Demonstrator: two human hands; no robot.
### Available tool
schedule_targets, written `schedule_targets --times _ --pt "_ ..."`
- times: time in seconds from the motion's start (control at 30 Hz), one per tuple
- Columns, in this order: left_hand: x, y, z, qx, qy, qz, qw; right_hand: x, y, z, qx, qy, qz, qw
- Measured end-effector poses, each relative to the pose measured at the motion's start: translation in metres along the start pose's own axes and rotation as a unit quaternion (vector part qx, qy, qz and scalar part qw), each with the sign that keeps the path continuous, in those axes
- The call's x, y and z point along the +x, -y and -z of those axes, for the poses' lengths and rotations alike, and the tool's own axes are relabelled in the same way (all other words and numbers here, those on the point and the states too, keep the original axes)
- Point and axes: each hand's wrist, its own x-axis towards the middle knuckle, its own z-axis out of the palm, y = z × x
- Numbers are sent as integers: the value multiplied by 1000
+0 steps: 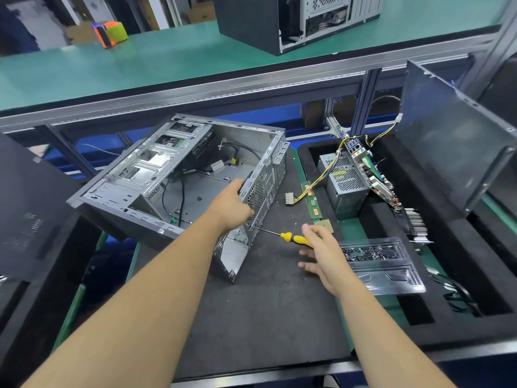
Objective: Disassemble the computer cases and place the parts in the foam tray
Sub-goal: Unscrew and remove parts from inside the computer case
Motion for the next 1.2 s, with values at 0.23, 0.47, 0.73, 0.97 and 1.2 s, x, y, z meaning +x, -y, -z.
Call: schedule_targets --times 0.23,0.47,0.73,0.97,1.2 --pt "0 0 0 -6 2 4 1000 5 -2 0 -45 -36 -5 998" --pt "0 0 0 -1 1 4 1000 6 -6 3 -88 -48 112 989" --pt "0 -1 0 -8 1 5 1000 6 2 -3 26 -21 26 999" --pt "-1 -2 0 -11 3 5 1000 5 -4 1 -100 -44 48 993" --pt "-2 -3 1 -15 5 0 1000 2 4 2 -62 -45 117 990"
